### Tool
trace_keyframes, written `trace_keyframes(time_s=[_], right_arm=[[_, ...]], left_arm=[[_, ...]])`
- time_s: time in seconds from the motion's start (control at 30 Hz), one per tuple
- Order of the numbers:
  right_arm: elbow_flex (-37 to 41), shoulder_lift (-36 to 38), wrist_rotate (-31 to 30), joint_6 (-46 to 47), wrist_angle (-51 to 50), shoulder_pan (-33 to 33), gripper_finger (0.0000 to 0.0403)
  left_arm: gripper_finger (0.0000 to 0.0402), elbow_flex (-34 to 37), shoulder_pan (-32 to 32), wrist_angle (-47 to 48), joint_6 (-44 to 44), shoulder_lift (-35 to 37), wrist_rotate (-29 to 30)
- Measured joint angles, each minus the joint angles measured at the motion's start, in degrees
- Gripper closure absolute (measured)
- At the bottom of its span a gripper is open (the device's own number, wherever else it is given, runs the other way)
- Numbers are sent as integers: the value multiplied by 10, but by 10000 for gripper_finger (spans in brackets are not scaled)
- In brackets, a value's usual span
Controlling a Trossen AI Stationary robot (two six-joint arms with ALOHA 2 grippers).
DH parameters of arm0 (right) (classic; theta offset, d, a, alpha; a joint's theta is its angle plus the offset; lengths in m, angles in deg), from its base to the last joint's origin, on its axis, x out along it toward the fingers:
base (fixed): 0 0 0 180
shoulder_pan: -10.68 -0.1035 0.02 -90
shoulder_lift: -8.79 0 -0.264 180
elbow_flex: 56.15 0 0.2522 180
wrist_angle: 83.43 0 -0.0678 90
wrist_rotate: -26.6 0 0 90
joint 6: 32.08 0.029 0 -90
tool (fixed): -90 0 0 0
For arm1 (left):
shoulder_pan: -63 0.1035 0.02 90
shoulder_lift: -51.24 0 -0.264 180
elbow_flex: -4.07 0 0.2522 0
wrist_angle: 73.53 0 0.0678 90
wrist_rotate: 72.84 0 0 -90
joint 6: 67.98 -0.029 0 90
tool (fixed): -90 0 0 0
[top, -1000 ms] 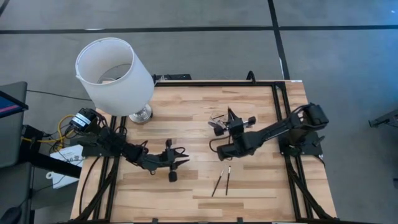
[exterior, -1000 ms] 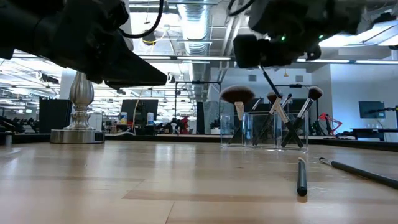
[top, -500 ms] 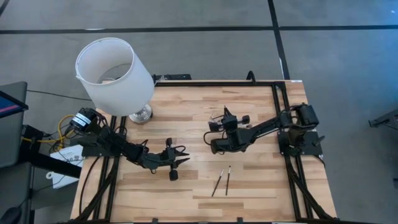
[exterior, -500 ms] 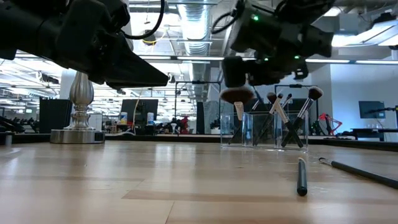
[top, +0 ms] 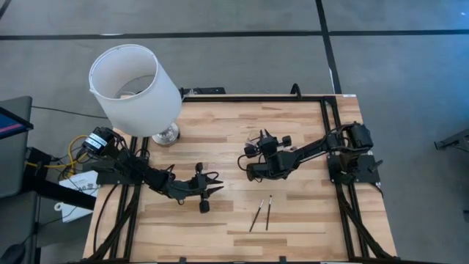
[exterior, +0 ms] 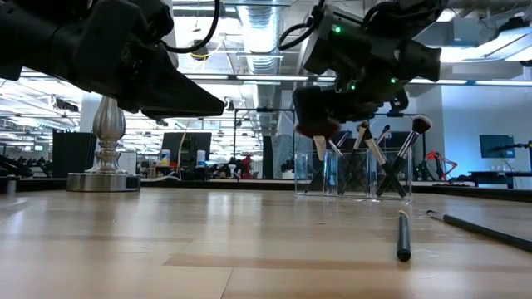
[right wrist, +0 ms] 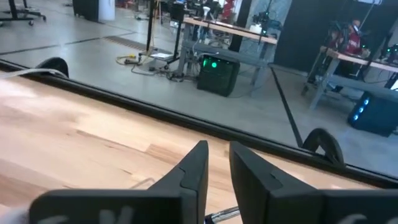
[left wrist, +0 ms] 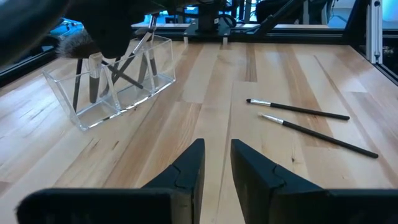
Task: Put items in baskets/containers
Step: Put the black eyeshadow brush into the transparent organizer
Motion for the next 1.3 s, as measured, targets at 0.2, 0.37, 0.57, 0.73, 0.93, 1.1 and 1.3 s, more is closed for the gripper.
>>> trace_keyframes(time_s=[0.2,0.37,0.57,0.73,0.93,1.1,1.3], right_arm=[[-25,19,10,-127,1,-29,342],[-89,70,119,-229,4,-73,342],[-116,136,331,-210,-5,-116,342],[-117,149,430,-61,-82,-152,342],[-116,86,521,138,-216,-197,342],[-116,29,598,223,-254,-211,342],[-116,-29,619,317,-249,-211,342]], left_arm=[[326,0,0,0,0,0,0],[326,0,0,0,0,0,0],[326,0,0,0,0,0,0],[326,0,0,1,0,0,0],[326,0,0,1,0,0,0],[326,0,0,1,0,0,0],[326,0,0,0,0,0,0]])
